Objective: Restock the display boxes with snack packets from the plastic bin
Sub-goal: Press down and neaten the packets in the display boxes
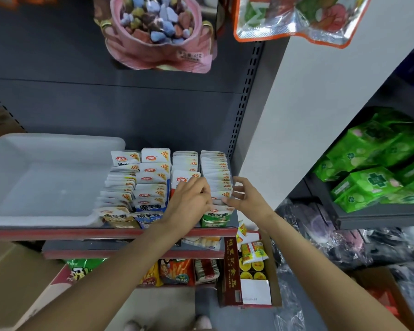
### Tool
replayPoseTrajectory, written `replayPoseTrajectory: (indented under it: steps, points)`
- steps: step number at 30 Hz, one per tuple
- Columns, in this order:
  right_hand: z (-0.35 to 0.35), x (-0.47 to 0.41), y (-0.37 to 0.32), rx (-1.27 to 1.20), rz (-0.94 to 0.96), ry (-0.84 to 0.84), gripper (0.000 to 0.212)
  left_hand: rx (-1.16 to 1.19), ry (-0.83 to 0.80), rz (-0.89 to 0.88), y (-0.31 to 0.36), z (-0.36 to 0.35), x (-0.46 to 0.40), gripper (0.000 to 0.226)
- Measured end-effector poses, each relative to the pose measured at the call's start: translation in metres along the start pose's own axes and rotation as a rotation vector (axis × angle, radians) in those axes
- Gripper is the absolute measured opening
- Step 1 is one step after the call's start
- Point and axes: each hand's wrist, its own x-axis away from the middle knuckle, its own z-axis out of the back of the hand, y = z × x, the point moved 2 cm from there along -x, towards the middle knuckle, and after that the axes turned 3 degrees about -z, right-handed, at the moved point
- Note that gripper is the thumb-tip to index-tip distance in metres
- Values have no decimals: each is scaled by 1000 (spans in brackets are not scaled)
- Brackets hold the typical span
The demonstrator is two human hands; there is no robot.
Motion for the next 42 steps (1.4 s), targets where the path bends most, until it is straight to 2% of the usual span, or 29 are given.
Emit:
replayPoseTrajectory:
  steps: [2, 5, 9, 13, 16, 19, 22, 24, 26, 30, 33, 36, 38, 42]
  points:
    - [-3, -3, 0, 55, -45, 17, 60, -19, -67, 66, 0, 1, -4, 16]
    - [-4, -5, 10, 92, -159, 33, 66, 14, -82, 180, -3, 1, -7, 16]
    - [1, 3, 12, 62, -126, -5, 59, 300, -85, 269, -6, -4, -2, 20]
    - [3, 5, 13, 41, -109, -16, 49, 412, -48, 318, -7, -4, -2, 21]
    - [1, 7, 10, 36, -115, 6, 49, 326, -62, 291, -3, -1, -5, 25]
    - [0, 8, 9, 107, -64, 21, 56, 137, -36, 107, 5, -4, -5, 41]
    - [-4, 16, 8, 63, 48, -79, 49, 82, -142, 52, 6, -17, 2, 52]
    - [-6, 19, 12, 32, 93, -169, 60, 65, -177, 41, 2, -21, 6, 53]
    - [-6, 17, 15, 91, 115, -200, 72, -1, -131, 14, -2, -20, 7, 51]
    - [-14, 10, 17, 239, 126, -78, 72, 0, -46, 116, 4, -18, 2, 43]
    - [-16, 8, 20, 276, 102, 11, 69, 129, -21, 190, 11, -21, -9, 52]
    - [-20, 6, 16, 172, 49, -65, 82, 268, -160, 276, 13, -31, -22, 61]
    - [-23, 1, 12, 146, 35, -110, 93, 246, -243, 306, 8, -37, -31, 61]
    - [-17, -12, 3, 212, 20, -165, 96, 146, -327, 320, -6, -33, -47, 61]
